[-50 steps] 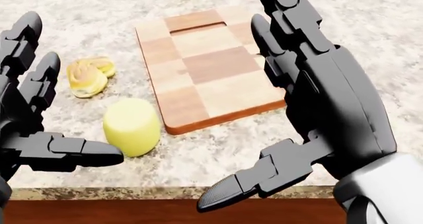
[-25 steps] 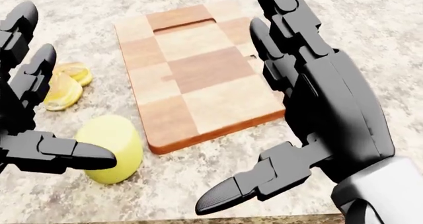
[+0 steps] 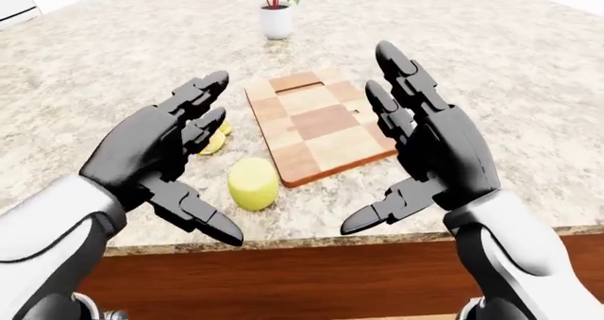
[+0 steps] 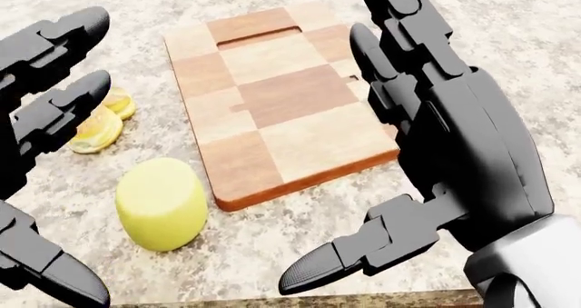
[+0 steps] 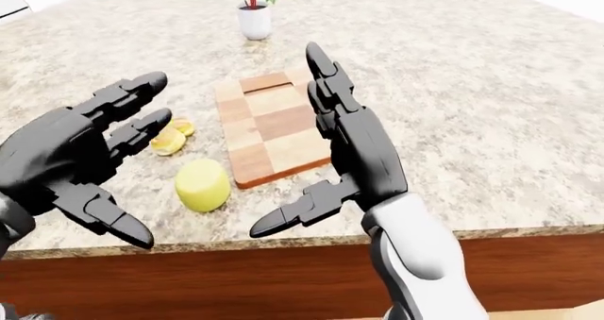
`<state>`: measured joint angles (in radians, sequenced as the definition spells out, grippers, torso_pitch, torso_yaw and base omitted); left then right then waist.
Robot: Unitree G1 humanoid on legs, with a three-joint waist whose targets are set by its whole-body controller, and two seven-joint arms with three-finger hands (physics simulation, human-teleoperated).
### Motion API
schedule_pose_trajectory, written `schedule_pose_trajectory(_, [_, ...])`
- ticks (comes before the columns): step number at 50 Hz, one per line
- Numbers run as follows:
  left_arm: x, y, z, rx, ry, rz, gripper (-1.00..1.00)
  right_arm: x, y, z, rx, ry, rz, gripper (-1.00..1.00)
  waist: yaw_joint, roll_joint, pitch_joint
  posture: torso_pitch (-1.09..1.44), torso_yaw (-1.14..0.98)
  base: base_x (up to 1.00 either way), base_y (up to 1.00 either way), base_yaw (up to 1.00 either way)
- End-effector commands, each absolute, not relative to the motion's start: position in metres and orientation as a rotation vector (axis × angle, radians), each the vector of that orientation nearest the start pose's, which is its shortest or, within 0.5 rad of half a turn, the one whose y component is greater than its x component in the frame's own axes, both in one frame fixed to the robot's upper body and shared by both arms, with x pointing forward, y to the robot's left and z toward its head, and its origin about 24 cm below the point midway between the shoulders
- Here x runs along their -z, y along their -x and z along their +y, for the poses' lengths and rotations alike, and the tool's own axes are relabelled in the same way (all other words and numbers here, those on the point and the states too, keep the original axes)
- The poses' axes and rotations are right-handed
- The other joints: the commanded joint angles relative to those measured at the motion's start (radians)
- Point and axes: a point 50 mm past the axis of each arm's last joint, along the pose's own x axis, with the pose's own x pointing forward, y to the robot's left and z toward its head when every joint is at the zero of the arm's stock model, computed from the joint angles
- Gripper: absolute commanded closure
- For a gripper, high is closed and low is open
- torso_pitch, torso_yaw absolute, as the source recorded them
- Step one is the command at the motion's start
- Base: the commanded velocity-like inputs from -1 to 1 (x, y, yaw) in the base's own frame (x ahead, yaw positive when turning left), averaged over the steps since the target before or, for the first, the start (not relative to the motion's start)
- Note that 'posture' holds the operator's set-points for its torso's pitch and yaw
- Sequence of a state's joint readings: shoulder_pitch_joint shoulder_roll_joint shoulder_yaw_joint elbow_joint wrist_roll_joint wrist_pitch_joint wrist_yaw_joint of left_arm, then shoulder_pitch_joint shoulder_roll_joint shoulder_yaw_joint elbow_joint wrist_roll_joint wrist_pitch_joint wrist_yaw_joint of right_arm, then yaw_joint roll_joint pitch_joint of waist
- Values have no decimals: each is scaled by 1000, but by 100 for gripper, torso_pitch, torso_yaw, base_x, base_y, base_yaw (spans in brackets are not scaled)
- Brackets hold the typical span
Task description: Place the bread and cheese on the cutting board.
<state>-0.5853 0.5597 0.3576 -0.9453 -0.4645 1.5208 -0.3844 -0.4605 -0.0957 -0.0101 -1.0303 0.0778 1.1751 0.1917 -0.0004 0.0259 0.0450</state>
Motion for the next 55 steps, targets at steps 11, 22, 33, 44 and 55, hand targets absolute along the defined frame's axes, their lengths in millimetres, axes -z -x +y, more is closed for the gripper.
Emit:
schedule_pose_trajectory(11, [-293,-239,182,473,-497,-65,-100,-247,-210,-118,-348,99,-360,-100,8,-8,-14,0,0,0,0,0])
schedule_pose_trajectory(22, [-308,-254,184,501,-662,-21,-100,-244,-209,-118,-348,95,-358,-100,10,-13,-17,0,0,0,0,0])
schedule_pose_trajectory(33, [-315,-265,185,536,-759,26,-100,-243,-208,-117,-348,91,-359,-100,14,-27,-19,0,0,0,0,0])
schedule_pose_trajectory(44, [-309,-278,183,540,-797,44,-82,-245,-208,-118,-348,92,-363,-100,18,-38,-23,0,0,0,0,0])
schedule_pose_trajectory(55, [-306,-281,184,537,-811,52,-77,-249,-209,-117,-351,96,-367,-100,17,-40,-24,0,0,0,0,0])
